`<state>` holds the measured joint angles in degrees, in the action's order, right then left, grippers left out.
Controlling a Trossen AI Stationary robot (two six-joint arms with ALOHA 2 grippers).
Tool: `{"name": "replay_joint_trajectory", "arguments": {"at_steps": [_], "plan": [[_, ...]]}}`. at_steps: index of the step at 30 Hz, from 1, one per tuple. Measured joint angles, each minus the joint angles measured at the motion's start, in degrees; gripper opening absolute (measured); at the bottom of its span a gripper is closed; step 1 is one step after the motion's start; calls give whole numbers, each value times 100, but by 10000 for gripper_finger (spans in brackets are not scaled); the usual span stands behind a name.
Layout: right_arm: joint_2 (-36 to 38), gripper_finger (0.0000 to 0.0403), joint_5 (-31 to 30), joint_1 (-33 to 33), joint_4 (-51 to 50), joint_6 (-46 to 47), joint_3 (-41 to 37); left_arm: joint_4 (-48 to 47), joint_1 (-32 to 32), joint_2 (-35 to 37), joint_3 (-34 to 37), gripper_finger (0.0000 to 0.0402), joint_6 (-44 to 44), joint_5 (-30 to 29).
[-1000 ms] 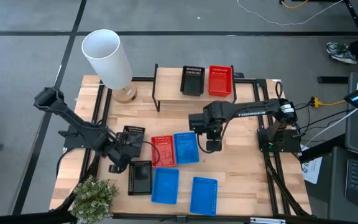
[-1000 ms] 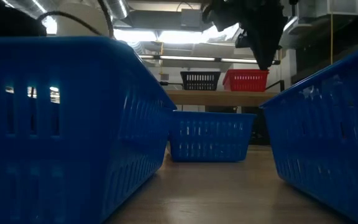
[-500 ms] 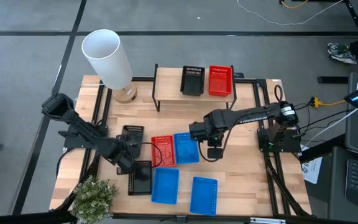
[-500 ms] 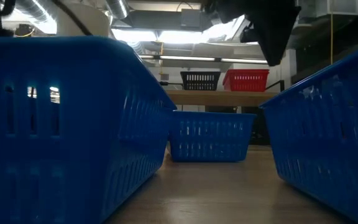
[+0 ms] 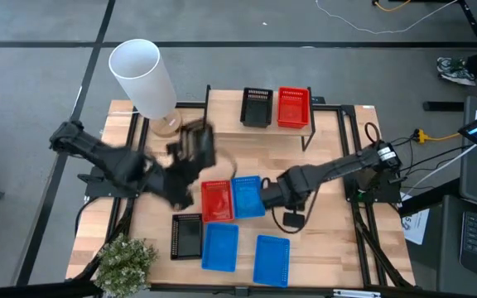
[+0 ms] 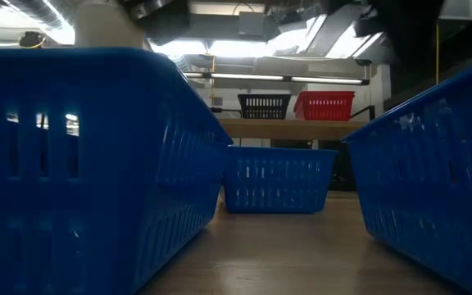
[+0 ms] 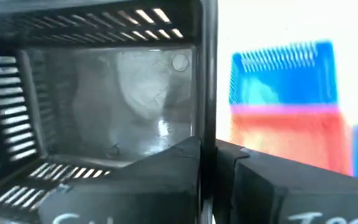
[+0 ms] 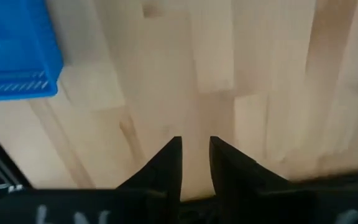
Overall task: Stack baskets on shelf by color
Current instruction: Stack the top black bin on top of the other black bin on the shelf
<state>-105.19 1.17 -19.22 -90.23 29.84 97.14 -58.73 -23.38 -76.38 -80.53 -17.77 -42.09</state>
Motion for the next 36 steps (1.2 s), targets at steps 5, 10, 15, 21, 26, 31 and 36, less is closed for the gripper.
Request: {"name": "replay_joint_trajectory", "arguments": {"at_steps": [5, 10, 15, 21, 26, 31, 36], "plan": [[0, 79, 48, -575, 26, 1006, 0, 1678, 1743, -116, -437, 0, 2585, 1751], [0, 79, 49, -1154, 79, 2328, 0, 2262, 3370, -568, -764, 0, 3461, 3565], [0, 79, 35, -1699, 233, 3295, 0, 2907, 4111, -1292, -932, 0, 3781, 4367], [-4, 79, 2, -2132, 223, 4038, 0, 3094, 4305, -2067, -1298, 0, 3794, 4472], [-4, 79, -2, -2336, 220, 4210, 0, 3056, 4298, -2305, -1501, 0, 3886, 4128], [-4, 79, -8, -2412, 217, 4205, 0, 2706, 4300, -2390, -1531, 0, 3890, 3915], [-4, 79, -17, -2420, 214, 4197, 0, 2657, 4297, -2509, -1528, 0, 3793, 3787]]}}
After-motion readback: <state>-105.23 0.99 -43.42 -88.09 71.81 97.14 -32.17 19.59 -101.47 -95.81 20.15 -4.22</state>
